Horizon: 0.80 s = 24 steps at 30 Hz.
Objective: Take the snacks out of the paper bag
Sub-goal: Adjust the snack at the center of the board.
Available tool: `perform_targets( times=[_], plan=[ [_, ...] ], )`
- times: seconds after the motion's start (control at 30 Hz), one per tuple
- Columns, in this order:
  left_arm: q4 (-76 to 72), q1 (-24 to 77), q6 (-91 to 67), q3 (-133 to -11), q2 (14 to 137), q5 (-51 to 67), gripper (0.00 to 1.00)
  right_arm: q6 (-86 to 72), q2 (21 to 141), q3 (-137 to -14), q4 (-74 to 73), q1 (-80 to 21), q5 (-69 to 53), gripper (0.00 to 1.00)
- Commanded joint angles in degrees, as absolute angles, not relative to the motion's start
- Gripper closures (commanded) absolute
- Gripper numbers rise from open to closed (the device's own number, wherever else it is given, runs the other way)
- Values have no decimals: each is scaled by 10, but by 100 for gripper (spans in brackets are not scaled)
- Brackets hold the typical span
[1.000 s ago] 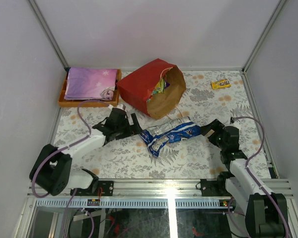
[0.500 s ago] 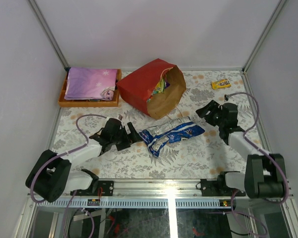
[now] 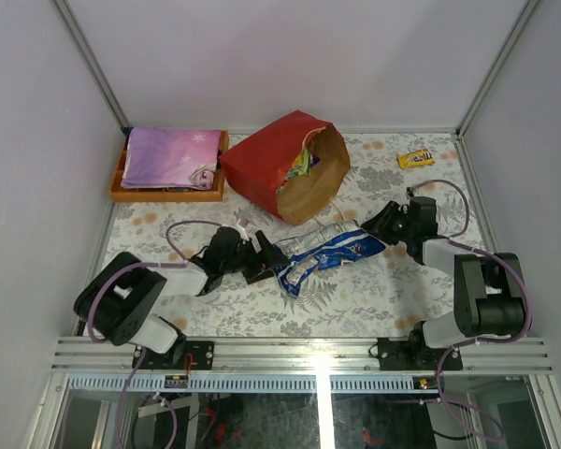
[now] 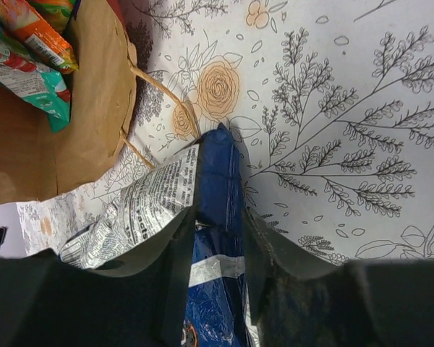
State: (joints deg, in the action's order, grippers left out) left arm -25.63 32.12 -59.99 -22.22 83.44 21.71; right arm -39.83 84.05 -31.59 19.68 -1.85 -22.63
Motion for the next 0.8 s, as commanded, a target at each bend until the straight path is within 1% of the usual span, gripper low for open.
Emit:
perform_targets(
  times=[0.0,0.07,0.13,0.17,0.23,0.27,0.37,0.5,0.53,0.63,0.77],
  plan=[
    [-325,340,-638,-217,891,247,21,-406,850,-304,239,-18,-263,66],
    [-339,340,-644,-216,902,247,25,-410,853,-296,250,-17,-273,80],
    [-340,340,-645,-218,905,244,29,-413,853,-289,255,-18,-277,97],
    [-340,340,-647,-217,905,242,31,-413,850,-286,254,-18,-278,99],
    [-336,340,-649,-218,903,236,37,-411,843,-283,251,-17,-274,100],
    [-330,338,-649,-218,902,230,45,-408,840,-281,247,-17,-271,100],
    [-328,326,-651,-212,899,220,61,-403,836,-281,242,-18,-269,100],
    [-340,292,-653,-202,895,227,86,-403,838,-277,244,-18,-273,100],
    [-335,284,-650,-202,892,230,90,-404,837,-276,245,-18,-273,100],
    [-290,264,-624,-212,865,223,92,-404,832,-273,244,-18,-273,100],
    [-200,251,-580,-226,813,178,94,-406,821,-262,244,-18,-265,100]
  ],
)
